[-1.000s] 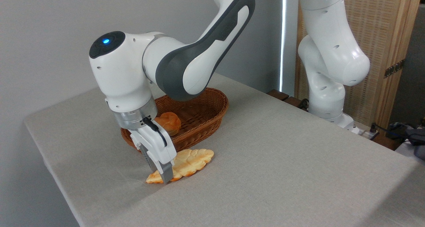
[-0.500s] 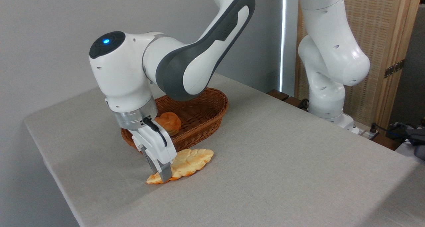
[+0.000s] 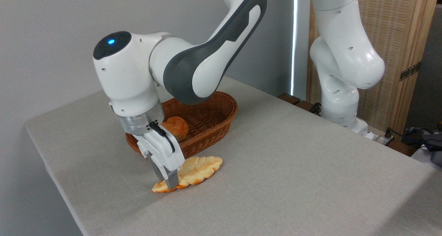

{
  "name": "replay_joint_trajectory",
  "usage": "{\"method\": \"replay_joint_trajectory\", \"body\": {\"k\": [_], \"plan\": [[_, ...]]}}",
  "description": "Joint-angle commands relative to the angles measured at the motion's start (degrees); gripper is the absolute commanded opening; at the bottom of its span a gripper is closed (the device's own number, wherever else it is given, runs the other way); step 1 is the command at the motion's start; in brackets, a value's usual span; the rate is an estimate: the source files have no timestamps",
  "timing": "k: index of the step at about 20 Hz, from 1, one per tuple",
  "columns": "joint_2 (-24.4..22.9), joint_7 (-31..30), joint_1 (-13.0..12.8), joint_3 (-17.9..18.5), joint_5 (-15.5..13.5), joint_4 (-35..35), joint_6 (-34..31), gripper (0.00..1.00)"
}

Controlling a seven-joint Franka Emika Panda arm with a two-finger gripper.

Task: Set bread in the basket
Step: 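Lower the gripper onto the pastry edge and close on it, then lift the held pastry and carry it over the basket, then release the pastry into the basket and raise the gripper away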

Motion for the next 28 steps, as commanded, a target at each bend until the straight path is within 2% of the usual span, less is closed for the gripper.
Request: {"method": "replay_joint_trajectory", "body": {"k": [1,5,10,13,16,18,25,27,28], "plan": [[-2.68,1.34,0.19,1.84,-0.67,-0.24,0.77,0.28],[-5.14,1.43,0.19,4.3,-0.67,0.02,0.77,0.28],[-8.74,1.34,0.28,4.66,-1.02,0.02,0.51,0.28],[-10.77,0.9,0.19,3.96,-1.46,0.02,-0.72,0.28],[-12.26,0.73,-0.6,3.52,-3.82,0.02,-4.31,0.28],[-13.05,-0.06,-1.04,1.51,-4.79,0.02,-6.86,0.28],[-14.38,-10.78,-1.04,-2.81,-5.85,-0.24,-11.25,0.28],[-14.38,-14.11,-1.04,-3.34,-9.01,-0.24,-14.16,0.29],[-14.46,-15.34,-1.13,-3.51,-9.1,-0.16,-15.65,0.42]]}}
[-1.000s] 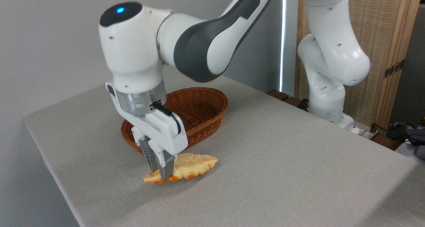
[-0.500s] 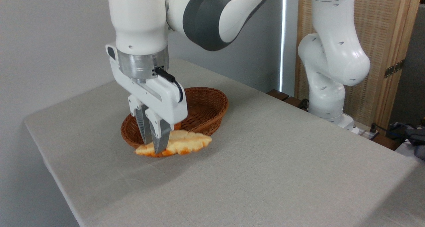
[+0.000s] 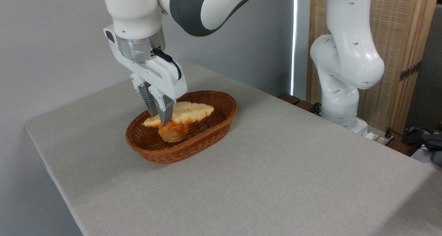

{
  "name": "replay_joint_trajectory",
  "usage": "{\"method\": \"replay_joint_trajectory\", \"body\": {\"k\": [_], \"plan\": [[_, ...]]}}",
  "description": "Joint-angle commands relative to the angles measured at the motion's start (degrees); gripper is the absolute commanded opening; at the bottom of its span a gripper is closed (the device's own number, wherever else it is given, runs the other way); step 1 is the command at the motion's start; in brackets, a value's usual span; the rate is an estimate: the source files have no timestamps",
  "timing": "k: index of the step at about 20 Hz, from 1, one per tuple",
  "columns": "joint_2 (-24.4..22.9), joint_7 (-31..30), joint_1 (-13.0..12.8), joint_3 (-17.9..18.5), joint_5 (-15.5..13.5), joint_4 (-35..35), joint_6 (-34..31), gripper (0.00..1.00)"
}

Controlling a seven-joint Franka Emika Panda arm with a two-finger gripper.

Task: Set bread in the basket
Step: 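Release the pastry into the basket and raise the gripper away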

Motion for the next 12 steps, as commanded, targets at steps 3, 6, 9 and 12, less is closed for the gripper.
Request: {"method": "replay_joint_trajectory", "body": {"k": [3,6,9,12], "plan": [[-2.05,-3.76,-0.16,-3.82,-1.84,-0.97,-7.83,0.97],[-2.14,-4.02,-0.42,-4.35,-1.84,-0.88,-8.28,1.0],[-2.05,-4.37,-0.69,-5.32,-1.75,-1.41,-8.54,1.0],[-1.7,-4.03,-0.69,-5.23,-1.75,-1.41,-8.28,1.0]]}}
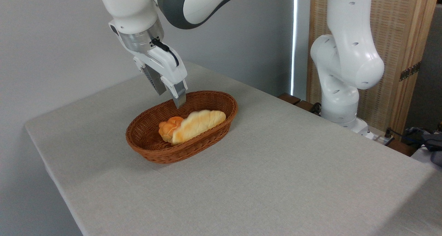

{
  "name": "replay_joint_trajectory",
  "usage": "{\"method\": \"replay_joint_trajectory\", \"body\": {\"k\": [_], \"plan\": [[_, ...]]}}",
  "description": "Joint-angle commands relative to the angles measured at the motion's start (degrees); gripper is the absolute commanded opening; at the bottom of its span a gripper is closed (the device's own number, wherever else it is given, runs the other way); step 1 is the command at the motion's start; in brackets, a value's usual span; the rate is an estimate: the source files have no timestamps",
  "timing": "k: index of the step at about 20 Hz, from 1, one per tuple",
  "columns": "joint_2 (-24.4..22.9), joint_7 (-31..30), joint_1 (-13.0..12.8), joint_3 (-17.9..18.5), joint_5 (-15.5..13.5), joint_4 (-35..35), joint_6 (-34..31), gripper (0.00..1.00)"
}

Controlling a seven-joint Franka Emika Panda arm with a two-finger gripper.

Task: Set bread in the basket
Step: 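Release the pastry into the basket and raise the gripper away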

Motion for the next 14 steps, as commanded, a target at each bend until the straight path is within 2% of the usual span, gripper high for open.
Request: {"method": "replay_joint_trajectory", "body": {"k": [1,3,5,7,9,14], "plan": [[-0.87,-0.43,-0.12,0.42,0.73,-0.89,-0.42,1.0],[-1.49,-0.43,-0.12,0.68,5.9,-0.19,-0.15,1.0],[-3.32,0.36,0.4,1.38,8.46,0.08,-0.15,1.0],[-5.78,6.83,0.5,3.4,10.84,0.26,-0.5,1.0],[-6.76,10.81,0.58,6.38,10.93,0.26,-0.59,1.0],[-6.59,11.53,0.58,10.61,12.51,2.89,0.02,1.0]]}}
